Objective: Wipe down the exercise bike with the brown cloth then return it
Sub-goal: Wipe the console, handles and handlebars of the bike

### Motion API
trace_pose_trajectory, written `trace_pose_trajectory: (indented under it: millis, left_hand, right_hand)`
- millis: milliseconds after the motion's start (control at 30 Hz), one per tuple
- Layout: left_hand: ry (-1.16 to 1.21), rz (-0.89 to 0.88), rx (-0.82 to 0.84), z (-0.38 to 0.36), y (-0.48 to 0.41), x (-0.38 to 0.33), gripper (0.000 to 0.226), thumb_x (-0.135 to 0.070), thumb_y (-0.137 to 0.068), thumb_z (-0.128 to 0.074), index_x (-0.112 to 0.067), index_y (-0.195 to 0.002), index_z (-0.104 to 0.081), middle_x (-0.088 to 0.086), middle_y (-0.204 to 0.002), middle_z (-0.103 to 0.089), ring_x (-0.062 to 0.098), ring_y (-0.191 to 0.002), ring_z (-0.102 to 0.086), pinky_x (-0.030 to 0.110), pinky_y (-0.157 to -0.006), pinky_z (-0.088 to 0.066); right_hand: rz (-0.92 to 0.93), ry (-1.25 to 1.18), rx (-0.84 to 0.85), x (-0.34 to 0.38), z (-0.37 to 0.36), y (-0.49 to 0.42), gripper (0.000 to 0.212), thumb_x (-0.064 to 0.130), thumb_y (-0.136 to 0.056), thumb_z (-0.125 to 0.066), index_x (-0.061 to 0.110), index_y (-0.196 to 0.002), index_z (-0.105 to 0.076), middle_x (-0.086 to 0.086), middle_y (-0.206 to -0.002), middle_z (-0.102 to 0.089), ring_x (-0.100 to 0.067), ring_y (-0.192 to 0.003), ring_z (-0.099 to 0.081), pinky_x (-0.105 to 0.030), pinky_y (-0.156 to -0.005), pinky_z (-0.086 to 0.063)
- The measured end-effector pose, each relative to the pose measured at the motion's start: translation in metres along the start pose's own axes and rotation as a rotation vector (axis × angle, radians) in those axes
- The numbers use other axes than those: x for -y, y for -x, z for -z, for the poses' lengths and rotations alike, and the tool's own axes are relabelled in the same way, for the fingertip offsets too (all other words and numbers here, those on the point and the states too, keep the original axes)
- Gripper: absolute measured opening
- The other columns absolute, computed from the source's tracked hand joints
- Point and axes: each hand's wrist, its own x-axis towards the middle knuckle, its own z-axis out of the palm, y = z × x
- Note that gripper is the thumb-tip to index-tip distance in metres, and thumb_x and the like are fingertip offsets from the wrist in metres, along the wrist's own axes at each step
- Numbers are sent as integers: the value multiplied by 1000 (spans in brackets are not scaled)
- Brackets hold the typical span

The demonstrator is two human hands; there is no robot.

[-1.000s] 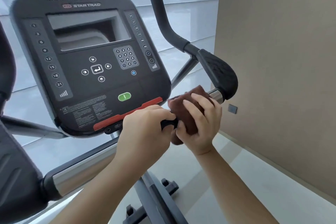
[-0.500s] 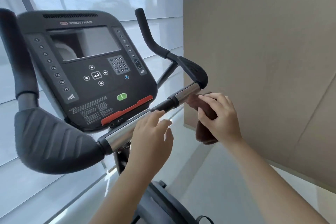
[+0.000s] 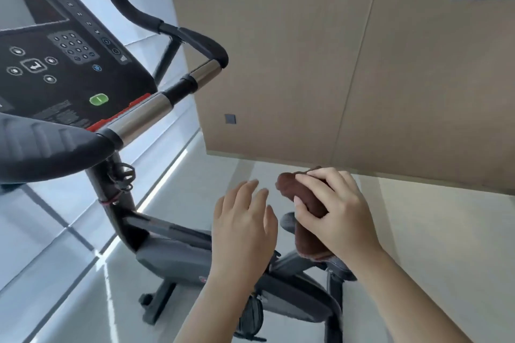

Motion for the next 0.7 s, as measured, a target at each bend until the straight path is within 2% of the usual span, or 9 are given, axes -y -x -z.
trace_pose_trajectory:
  millis: [167, 367, 500, 700]
  left_hand:
    - [90, -112, 31, -9, 17, -45, 25, -5, -68, -73, -5, -92, -68, 13, -103, -68, 31, -98, -62, 41, -82, -48]
    - [164, -167, 49, -31, 19, -107, 24, -1, -68, -73, -3, -91, -68, 13, -102, -68, 32, -98, -62, 42, -81, -48]
    - [183, -233, 79, -61, 16, -164, 25, -1, -68, -72, -3, -92, -68, 13, -103, -68, 31, -98, -62, 42, -82, -48]
    - [202, -217, 114, -129, 3, -272, 24, -2, -70, -70, -3, -95, -67, 14, -105, -67, 32, -101, -61, 44, -85, -46]
  right_hand:
    - [-85, 103, 56, -17, 51, 36, 32, 30, -79, -53, 11, -99, -70, -5, -92, -66, -28, -82, -58, -39, -67, -53]
    - [-180, 208, -35, -66, 110, 58, 31, 31, -79, -53, 12, -98, -70, -4, -90, -65, -29, -81, -58, -38, -66, -53]
    - [-217, 253, -102, -117, 148, 72, 32, 31, -79, -53, 11, -97, -70, -6, -89, -65, -29, -80, -58, -38, -65, -52]
    - [-235, 285, -149, -228, 208, 89, 29, 30, -79, -54, 12, -97, -69, -3, -88, -65, -28, -78, -56, -38, -65, -51]
